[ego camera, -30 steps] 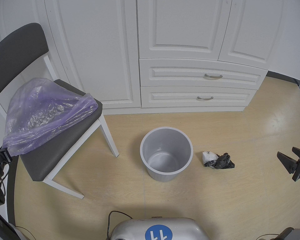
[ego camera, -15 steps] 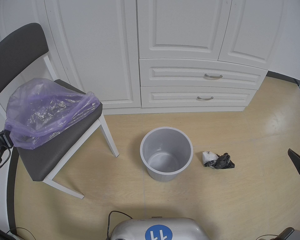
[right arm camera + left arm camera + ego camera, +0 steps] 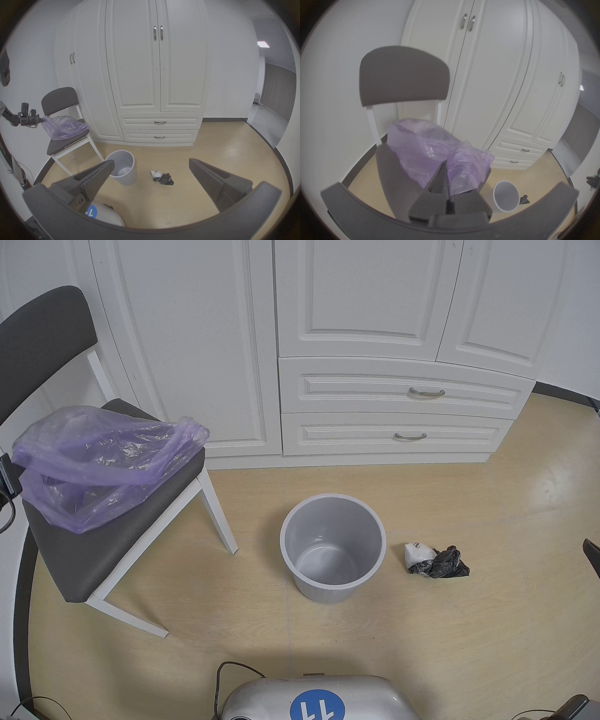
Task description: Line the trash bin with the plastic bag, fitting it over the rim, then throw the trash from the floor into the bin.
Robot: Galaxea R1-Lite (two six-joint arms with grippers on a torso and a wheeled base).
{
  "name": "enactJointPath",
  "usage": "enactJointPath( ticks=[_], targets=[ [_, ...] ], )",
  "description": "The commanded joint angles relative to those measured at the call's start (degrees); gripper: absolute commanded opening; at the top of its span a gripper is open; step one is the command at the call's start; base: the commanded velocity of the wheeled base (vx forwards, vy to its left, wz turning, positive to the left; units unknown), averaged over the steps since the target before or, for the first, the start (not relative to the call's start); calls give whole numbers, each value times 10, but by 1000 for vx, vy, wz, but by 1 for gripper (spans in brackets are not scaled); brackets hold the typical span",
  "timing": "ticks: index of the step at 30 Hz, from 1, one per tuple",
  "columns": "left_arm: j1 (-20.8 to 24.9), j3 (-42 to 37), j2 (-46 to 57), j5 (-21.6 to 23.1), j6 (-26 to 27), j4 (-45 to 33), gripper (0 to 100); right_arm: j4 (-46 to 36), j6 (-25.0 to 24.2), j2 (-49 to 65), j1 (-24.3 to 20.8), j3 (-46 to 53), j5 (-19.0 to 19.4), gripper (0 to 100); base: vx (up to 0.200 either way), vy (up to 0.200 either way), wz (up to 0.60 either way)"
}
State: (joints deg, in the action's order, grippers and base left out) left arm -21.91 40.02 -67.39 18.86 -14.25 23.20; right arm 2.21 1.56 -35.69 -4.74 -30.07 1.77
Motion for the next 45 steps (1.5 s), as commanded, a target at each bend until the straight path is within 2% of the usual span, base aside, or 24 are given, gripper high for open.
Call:
enactJointPath(
  ticks=[1, 6, 9, 12, 14, 16, 17, 18, 24, 26, 30, 31, 32, 33, 34, 36, 37, 39, 41, 45],
  targets=[
    [20, 34, -35, 16, 19, 55, 0, -12, 4, 13, -1, -7, 2, 100, 0, 0, 0],
    [15, 40, -71, 42, 29, 82, 0, -10, 4, 13, -1, -7, 1, 100, 0, 0, 0],
    [19, 48, -55, 38, 20, 91, 0, -6, 5, 12, -2, -8, 2, 100, 0, 0, 0],
    [29, 40, 7, 31, -4, 74, 0, -9, 7, 13, -3, -7, 2, 100, 0, 0, 0],
    [51, 33, 55, 28, -32, 32, 0, -6, 7, 15, -6, -8, 1, 100, 0, 0, 0],
    [52, 33, 58, 28, -33, 28, 0, -6, 7, 16, -7, -8, 1, 100, 0, 0, 0],
    [57, 26, 95, 28, -45, -30, 0, -7, 6, 17, -9, -13, 1, 100, 0, 0, 0],
    [60, 21, 101, 28, -48, -43, 0, -12, 6, 18, -9, -17, 1, 100, 0, 0, 0],
    [136, -11, 97, 28, -62, -35, 0, -12, -13, -21, -11, -34, 1, 100, 0, 0, 0],
    [164, -4, 94, 19, -61, -14, 0, -10, -50, -59, -32, -57, 2, 100, 0, 0, 0],
    [233, 11, 99, 3, -62, 7, 0, -3, -158, -146, -150, -134, -13, 100, 0, 0, 0],
    [237, 12, 100, 2, -62, 7, 0, -3, -162, -148, -155, -136, -14, 100, 0, 0, 0],
    [287, 18, 103, -24, -61, 7, 0, -3, -196, -162, -200, -153, -19, 100, 0, 0, 0],
    [315, 17, 104, -45, -60, 7, 0, -2, -205, -167, -223, -154, -22, 100, 0, 0, 0],
    [334, 16, 107, -62, -59, 7, 0, -2, -208, -171, -237, -152, -23, 100, 0, 0, 0],
    [417, 18, 109, -121, -57, 10, 0, 2, -212, -189, -292, -147, -23, 100, 0, 0, 0],
    [449, 19, 109, -137, -56, 11, 0, 10, -209, -197, -315, -140, -26, 100, 0, 0, 0],
    [485, 16, 109, -149, -55, 13, 0, 35, -208, -206, -345, -130, -36, 100, 0, 0, 0],
    [508, 8, 105, -160, -54, 13, 0, 78, -204, -217, -362, -111, -70, 100, 0, 0, 0],
    [514, 7, 101, -162, -43, 15, 0, 164, -174, -233, -367, -68, -122, 100, 0, 0, 0]
  ],
)
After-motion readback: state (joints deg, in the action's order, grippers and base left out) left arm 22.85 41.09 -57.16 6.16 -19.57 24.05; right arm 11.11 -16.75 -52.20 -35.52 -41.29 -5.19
